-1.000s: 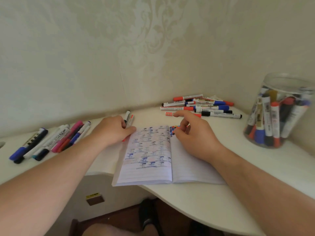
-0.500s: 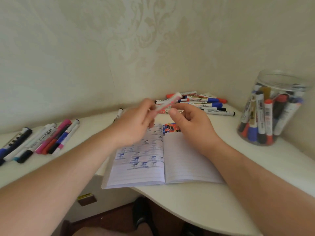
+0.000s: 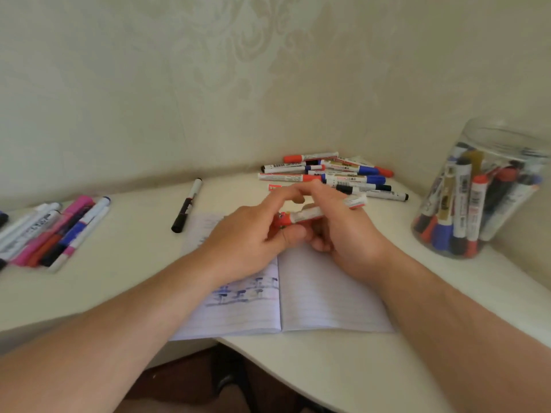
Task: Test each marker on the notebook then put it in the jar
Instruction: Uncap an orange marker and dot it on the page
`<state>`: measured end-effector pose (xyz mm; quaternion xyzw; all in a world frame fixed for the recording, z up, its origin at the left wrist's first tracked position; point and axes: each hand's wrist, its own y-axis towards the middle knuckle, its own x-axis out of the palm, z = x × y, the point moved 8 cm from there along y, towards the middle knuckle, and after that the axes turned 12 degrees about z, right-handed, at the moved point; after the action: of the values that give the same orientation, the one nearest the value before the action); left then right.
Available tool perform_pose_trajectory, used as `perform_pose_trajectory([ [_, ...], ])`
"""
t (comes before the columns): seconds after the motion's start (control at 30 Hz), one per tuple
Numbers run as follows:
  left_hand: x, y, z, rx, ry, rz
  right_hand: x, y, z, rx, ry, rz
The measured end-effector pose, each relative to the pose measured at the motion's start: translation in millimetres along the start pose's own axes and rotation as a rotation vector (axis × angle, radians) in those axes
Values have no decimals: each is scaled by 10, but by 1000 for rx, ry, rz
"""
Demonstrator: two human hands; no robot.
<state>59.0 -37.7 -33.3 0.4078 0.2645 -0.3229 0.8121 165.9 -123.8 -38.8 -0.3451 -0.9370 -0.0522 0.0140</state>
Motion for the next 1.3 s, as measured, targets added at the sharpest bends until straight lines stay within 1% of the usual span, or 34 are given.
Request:
perform_pose_trajectory([
  [0.07,-64,4,-137,-113,69,8,-91,54,-13,88,118,75],
  [0.1,-86,-4,-203,-140,150,-14,-134,76,-23,111,155,103],
  [0.17,-112,-16,-289,-152,289,-59,-172,93,-53,106,150,110],
  [0.23,-103,-35,-334,-178,339,-74,-153,70,-83,53,63,89],
  [0.33,-32,-43,-333,-198,384,-93,-123,34,-114,-69,-186,111],
  [0.4,-19,-30,-326,-214,391,-105,-129,35,-94,-122,-332,149],
  [0.5,-42,-33,-331,-228,386,-98,-162,51,-26,-116,-412,207],
  [0.6,-37,-44,-332,-230,380,-83,-185,63,17,-72,-407,244],
  [0.77,-33,-47,-337,-233,378,-80,-189,80,60,-42,-401,259],
  [0.97,-36,-41,-345,-234,377,-84,-156,97,79,-54,-417,242],
  [1.13,-35,-46,-338,-224,373,-83,-158,98,77,-80,-490,249],
  [1.3,-29,-47,-329,-225,370,-89,-172,88,55,-75,-455,251],
])
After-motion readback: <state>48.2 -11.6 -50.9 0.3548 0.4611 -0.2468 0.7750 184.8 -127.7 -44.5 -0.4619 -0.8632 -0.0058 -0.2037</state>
